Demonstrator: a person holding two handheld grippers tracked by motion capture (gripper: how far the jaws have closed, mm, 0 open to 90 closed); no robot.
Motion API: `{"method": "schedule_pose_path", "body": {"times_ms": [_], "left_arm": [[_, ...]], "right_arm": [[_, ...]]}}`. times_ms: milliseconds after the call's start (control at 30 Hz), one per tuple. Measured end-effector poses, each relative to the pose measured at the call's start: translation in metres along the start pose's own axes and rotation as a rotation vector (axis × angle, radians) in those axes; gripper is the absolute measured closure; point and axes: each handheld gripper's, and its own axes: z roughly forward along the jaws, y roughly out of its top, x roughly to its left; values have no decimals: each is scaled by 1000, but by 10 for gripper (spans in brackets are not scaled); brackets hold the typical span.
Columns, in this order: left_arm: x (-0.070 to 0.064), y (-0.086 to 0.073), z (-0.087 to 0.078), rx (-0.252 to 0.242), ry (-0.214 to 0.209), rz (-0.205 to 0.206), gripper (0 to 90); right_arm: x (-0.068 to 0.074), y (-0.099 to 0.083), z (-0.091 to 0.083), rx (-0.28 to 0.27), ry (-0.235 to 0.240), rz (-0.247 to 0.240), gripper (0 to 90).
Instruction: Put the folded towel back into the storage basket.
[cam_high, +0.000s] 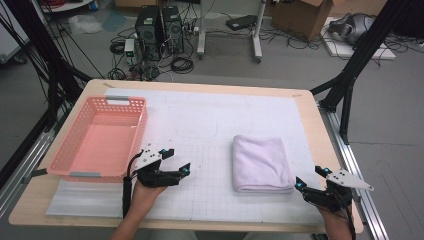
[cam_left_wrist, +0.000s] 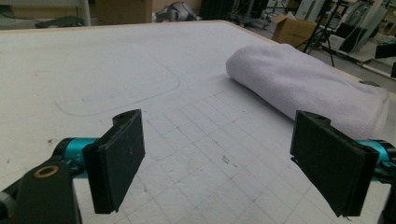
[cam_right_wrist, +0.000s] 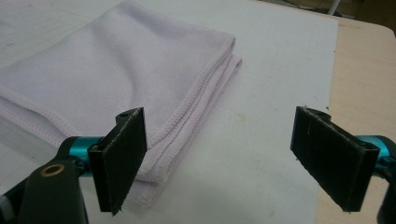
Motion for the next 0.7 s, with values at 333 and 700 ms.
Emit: {"method": "schedule_pose_path", "body": {"times_ms": [333,700], "left_arm": [[-4,-2,12,46,-18,-6,183],[-19,7,52,106,-87,-70,184]], "right_arm": [[0,-3,2,20,7,1,178],[-2,-4,0,28,8,3,178]]}}
